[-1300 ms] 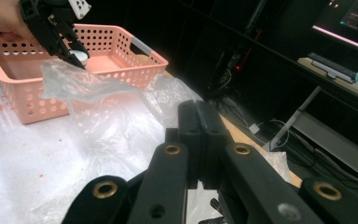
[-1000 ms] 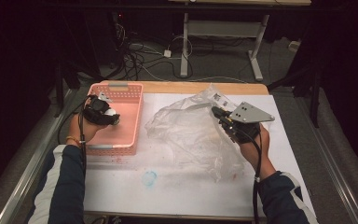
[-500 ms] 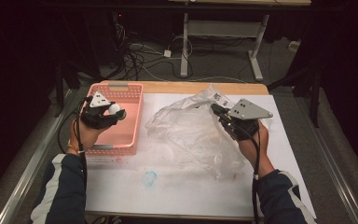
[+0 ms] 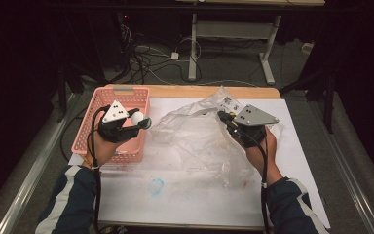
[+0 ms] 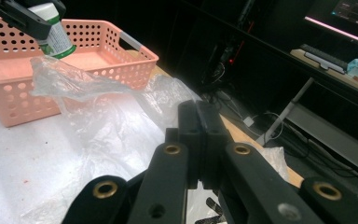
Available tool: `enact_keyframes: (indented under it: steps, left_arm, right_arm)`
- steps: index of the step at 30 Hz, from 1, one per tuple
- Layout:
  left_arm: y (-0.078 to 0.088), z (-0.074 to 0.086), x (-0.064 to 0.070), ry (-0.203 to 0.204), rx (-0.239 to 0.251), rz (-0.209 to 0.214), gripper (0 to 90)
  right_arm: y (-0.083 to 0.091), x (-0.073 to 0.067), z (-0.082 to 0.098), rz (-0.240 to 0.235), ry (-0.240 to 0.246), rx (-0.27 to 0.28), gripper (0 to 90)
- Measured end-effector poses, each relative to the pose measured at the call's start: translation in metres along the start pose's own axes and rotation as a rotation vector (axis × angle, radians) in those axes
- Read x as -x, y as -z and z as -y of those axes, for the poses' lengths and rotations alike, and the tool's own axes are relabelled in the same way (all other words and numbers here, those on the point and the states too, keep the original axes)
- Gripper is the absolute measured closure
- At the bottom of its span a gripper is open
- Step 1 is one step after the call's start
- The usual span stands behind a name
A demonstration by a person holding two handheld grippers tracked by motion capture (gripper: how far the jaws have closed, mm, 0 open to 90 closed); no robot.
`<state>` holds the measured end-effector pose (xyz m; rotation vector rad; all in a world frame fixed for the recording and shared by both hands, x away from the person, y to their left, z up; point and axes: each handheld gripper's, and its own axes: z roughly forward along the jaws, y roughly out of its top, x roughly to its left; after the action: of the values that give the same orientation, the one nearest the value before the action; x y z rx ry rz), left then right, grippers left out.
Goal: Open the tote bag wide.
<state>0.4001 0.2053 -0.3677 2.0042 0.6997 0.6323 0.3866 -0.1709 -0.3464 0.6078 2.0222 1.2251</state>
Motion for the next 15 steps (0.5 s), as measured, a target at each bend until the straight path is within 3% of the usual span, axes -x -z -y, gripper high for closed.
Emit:
enact_keyframes:
  steps: [8,15]
  left_arm:
    - [-0.003,-0.023,0.035,-0.07,0.072,0.095,48.5]
    - [-0.012,-0.037,0.067,-0.151,0.084,0.16,48.5]
  right_arm:
    - [-0.003,-0.004,0.002,-0.007,0.001,-0.008,90.0]
    - [-0.004,-0.007,0.002,-0.022,0.017,-0.008,90.0]
